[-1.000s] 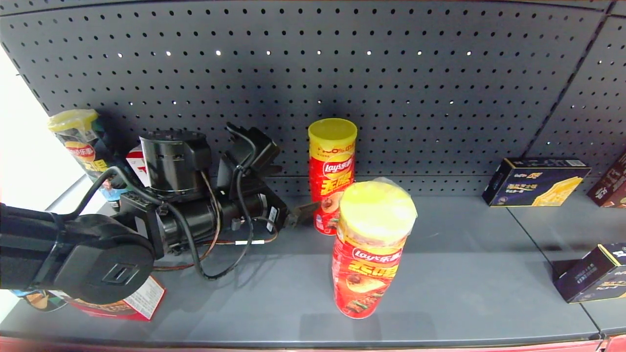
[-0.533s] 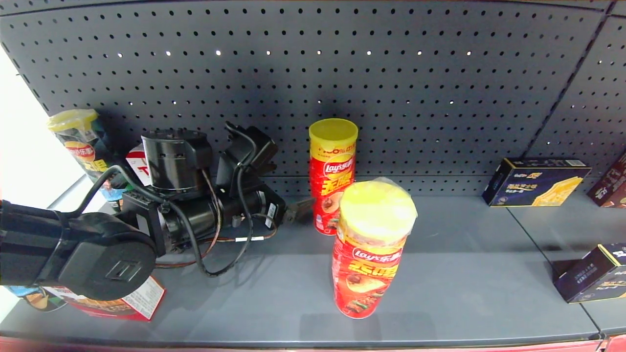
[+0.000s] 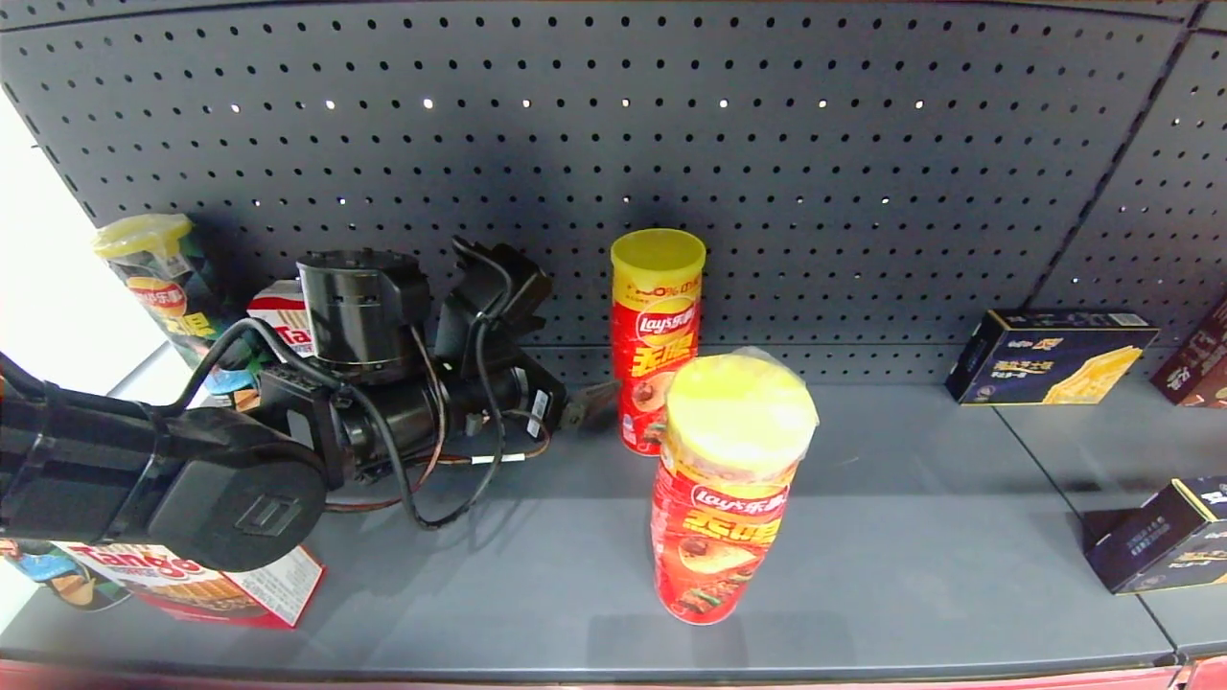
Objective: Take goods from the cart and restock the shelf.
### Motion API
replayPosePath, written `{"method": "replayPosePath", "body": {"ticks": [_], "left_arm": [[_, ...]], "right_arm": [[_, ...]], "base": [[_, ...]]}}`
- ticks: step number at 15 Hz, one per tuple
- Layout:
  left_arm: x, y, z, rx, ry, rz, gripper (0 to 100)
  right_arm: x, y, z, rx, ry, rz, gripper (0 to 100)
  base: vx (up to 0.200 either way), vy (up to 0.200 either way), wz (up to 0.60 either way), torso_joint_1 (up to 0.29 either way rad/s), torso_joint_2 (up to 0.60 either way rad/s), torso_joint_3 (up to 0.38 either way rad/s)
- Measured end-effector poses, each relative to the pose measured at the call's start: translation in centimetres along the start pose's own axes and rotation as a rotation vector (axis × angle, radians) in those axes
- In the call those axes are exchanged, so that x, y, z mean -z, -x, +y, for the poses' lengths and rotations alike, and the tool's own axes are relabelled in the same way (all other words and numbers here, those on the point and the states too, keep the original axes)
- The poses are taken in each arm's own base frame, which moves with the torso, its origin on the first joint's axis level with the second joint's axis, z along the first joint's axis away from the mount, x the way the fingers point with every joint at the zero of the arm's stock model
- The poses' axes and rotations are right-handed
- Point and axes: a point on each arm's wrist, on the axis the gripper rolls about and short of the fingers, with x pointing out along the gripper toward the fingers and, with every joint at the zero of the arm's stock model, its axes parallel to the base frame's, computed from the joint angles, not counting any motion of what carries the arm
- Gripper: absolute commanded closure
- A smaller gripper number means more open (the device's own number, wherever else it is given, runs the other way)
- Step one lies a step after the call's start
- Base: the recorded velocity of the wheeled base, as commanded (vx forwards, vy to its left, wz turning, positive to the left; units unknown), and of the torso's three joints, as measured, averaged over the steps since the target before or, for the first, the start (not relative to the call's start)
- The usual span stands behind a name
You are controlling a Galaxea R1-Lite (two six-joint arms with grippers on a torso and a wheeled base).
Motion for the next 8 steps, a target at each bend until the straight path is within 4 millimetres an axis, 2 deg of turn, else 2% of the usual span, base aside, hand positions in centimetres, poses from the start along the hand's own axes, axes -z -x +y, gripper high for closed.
{"method": "replayPosePath", "body": {"ticks": [4, 8], "left_arm": [[0.21, 0.17, 0.79, -0.027, 0.0, -0.011, 0], [0.33, -0.24, 0.7, -0.023, 0.0, -0.009, 0]], "right_arm": [[0.0, 0.0, 0.0, 0.0, 0.0, 0.0, 0], [0.0, 0.0, 0.0, -0.001, 0.001, 0.0, 0]], "base": [[0.0, 0.0, 0.0, 0.0, 0.0, 0.0], [0.0, 0.0, 0.0, 0.0, 0.0, 0.0]]}}
